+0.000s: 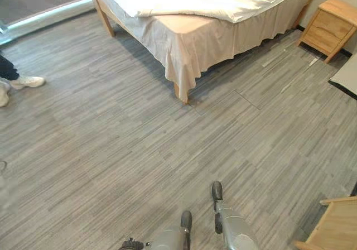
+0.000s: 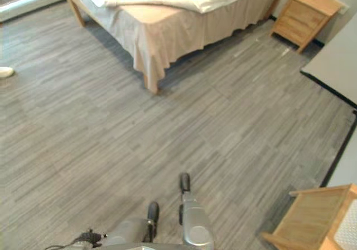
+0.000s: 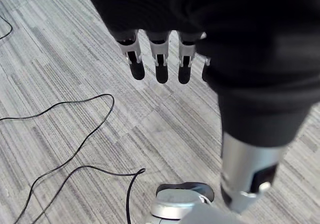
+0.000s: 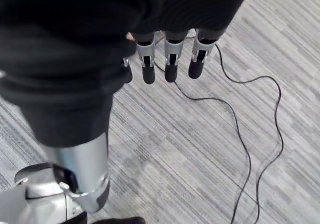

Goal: Tidy up the quilt and then pick up the clothes from the bed and put them into the laundry hamper.

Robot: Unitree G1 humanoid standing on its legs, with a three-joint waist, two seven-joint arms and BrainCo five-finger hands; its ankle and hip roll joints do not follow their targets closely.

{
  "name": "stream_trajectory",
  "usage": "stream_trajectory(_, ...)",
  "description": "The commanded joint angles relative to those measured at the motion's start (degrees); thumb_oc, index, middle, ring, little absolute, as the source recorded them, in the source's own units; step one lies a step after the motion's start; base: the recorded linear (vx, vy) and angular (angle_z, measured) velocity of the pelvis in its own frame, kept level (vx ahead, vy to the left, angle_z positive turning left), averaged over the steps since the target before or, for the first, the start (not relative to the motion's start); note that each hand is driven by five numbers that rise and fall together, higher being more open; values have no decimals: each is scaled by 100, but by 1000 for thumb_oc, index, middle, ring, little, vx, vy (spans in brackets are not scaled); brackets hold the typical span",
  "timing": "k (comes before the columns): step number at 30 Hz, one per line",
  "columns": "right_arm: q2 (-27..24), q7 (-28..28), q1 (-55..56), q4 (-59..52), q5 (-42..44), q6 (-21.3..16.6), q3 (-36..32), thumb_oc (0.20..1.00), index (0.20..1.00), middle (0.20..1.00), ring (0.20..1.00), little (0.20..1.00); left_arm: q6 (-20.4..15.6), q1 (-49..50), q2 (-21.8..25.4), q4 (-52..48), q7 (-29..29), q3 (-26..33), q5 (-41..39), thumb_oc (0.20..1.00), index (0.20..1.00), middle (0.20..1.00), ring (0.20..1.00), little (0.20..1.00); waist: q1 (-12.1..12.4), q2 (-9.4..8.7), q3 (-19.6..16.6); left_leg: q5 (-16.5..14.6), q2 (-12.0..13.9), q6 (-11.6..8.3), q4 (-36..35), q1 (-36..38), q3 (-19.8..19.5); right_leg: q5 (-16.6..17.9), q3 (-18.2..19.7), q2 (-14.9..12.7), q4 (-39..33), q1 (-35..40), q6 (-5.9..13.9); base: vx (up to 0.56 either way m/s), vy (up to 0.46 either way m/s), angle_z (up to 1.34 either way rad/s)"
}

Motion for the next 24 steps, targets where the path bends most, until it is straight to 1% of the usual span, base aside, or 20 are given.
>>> stream_trajectory(1,-174,-23,5,-60,61,54,93,1000,1000,1000,1000,1000,3,341,-302,-149,70,-247,415,1000,1000,1000,1000,1000,-168,31,-256,-1063,201,-209,-184,1535,-221,1412,-49,3,-373,-317,-51,560,-117,28)
stream_trajectory(2,-177,-31,12,-39,13,69,89,1000,1000,1000,1000,1000,20,350,-309,-150,68,-245,423,1000,1000,1000,1000,1000,-176,42,-279,-1067,242,-235,-164,1565,-214,1376,-30,8,-294,-305,-63,557,-103,38)
stream_trajectory(3,-188,-70,18,49,-75,-4,99,1000,1000,1000,1000,1000,81,349,-295,-163,-11,-227,536,1000,1000,1000,1000,1000,-206,67,-349,-1002,388,-340,-12,1623,-172,1258,20,13,57,-307,-90,678,-144,58)
stream_trajectory(4,-198,-66,16,66,-23,-118,116,1000,1000,1000,1000,1000,175,314,-258,-175,-49,-245,659,1000,1000,1000,1000,1000,-257,102,-438,-672,627,-467,342,1626,-4,1058,-8,22,357,-287,-169,823,-204,62)
stream_trajectory(6,-215,-49,17,-43,-10,-225,148,1000,1000,1000,1000,1000,245,281,-220,-212,-57,-221,566,1000,1000,1000,1000,1000,-324,181,-602,137,1058,-737,1061,1651,291,731,-273,107,507,-128,-397,767,-268,28)
stream_trajectory(7,-293,-187,-59,-219,-5,-260,267,1000,1000,1000,1000,1000,288,221,-252,-286,18,-180,221,1000,1000,1000,1000,1000,-313,110,-738,948,1222,-885,2889,1156,334,456,-330,248,370,251,-782,644,-271,-19)
stream_trajectory(8,-298,-193,-70,-224,-6,-266,274,1000,1000,1000,1000,1000,293,217,-256,-287,20,-179,207,1000,1000,1000,1000,1000,-313,83,-750,973,1190,-875,2976,1093,323,445,-326,231,360,264,-800,615,-275,-16)
stream_trajectory(9,-362,-230,-136,-312,10,-277,314,1000,1000,1000,1000,1000,295,184,-299,-328,96,-158,148,1000,1000,1000,1000,1000,-227,-19,-714,1049,974,-833,3846,349,190,384,-214,242,302,467,-906,233,-87,15)
stream_trajectory(10,-403,-245,-180,-373,28,-298,345,1000,1000,1000,1000,1000,280,165,-320,-345,133,-166,105,1000,1000,1000,1000,1000,-134,-40,-648,1018,798,-763,4223,-155,103,323,-143,276,302,605,-945,272,-83,18)
stream_trajectory(12,-463,-244,-259,-493,76,-317,409,1000,1000,1000,1000,1000,196,165,-353,-339,192,-162,43,1000,1000,1000,1000,1000,40,-72,-528,882,494,-610,4536,-899,41,240,-36,318,313,812,-963,212,-27,-21)
stream_trajectory(13,-488,-207,-314,-533,78,-383,434,1000,1000,1000,1000,1000,121,204,-345,-342,201,-136,86,1000,1000,1000,1000,1000,149,-104,-466,830,370,-530,4383,-1274,65,187,21,332,318,947,-960,404,7,-76)
stream_trajectory(14,-508,-135,-387,-647,73,-414,486,1000,1000,1000,1000,1000,3,296,-291,-333,151,-106,70,1000,1000,1000,1000,1000,348,-57,-347,878,354,-491,3389,-1442,97,41,117,466,370,1158,-947,476,40,-77)
stream_trajectory(15,-498,-97,-427,-683,43,-421,518,1000,1000,1000,1000,1000,-47,351,-251,-332,143,-79,25,1000,1000,1000,1000,1000,421,-18,-352,1012,348,-512,2498,-1463,72,-46,187,555,355,1242,-914,536,93,-63)
stream_trajectory(16,-488,-55,-480,-709,2,-442,585,1000,1000,1000,1000,1000,-96,427,-207,-345,142,-42,-12,1000,1000,1000,1000,1000,554,41,-319,1075,338,-549,1483,-1402,-33,-148,345,690,261,1427,-857,421,94,-78)
stream_trajectory(17,-482,-36,-505,-714,-9,-452,637,1000,1000,1000,1000,1000,-100,455,-192,-354,132,-45,-12,1000,1000,1000,1000,1000,648,90,-285,1119,318,-591,790,-1350,-133,-191,439,773,185,1563,-826,476,97,-117)
stream_trajectory(19,-449,16,-462,-712,-54,-437,716,1000,1000,1000,1000,1000,-61,514,-211,-375,105,-151,154,1000,1000,1000,1000,1000,855,204,-219,1373,261,-730,-822,-1264,-247,-323,664,906,-4,2025,-739,576,108,-105)
stream_trajectory(20,-437,19,-411,-695,-75,-403,714,1000,1000,1000,1000,1000,-40,509,-229,-372,138,-210,168,1000,1000,1000,1000,1000,902,248,-219,1417,241,-764,-1300,-1329,-126,-451,715,928,5,2212,-722,595,169,-62)
stream_trajectory(21,-433,-9,-328,-666,-151,-326,691,1000,1000,1000,1000,1000,11,498,-251,-386,139,-246,216,1000,1000,1000,1000,1000,902,284,-236,1386,223,-773,-1394,-1427,23,-609,798,924,14,2424,-703,507,229,-57)
stream_trajectory(23,-405,-131,-259,-484,-309,-149,614,1000,1000,1000,1000,1000,103,460,-279,-374,80,-263,327,1000,1000,1000,1000,1000,832,344,-326,1271,287,-705,-1355,-1403,181,-885,988,907,146,2623,-679,588,353,-35)
stream_trajectory(24,-373,-269,-213,-312,-262,66,571,1000,1000,1000,1000,1000,101,449,-303,-343,69,-311,332,1000,1000,1000,1000,1000,792,376,-426,1301,359,-683,-1271,-1363,319,-1042,983,851,366,2773,-621,548,341,-22)
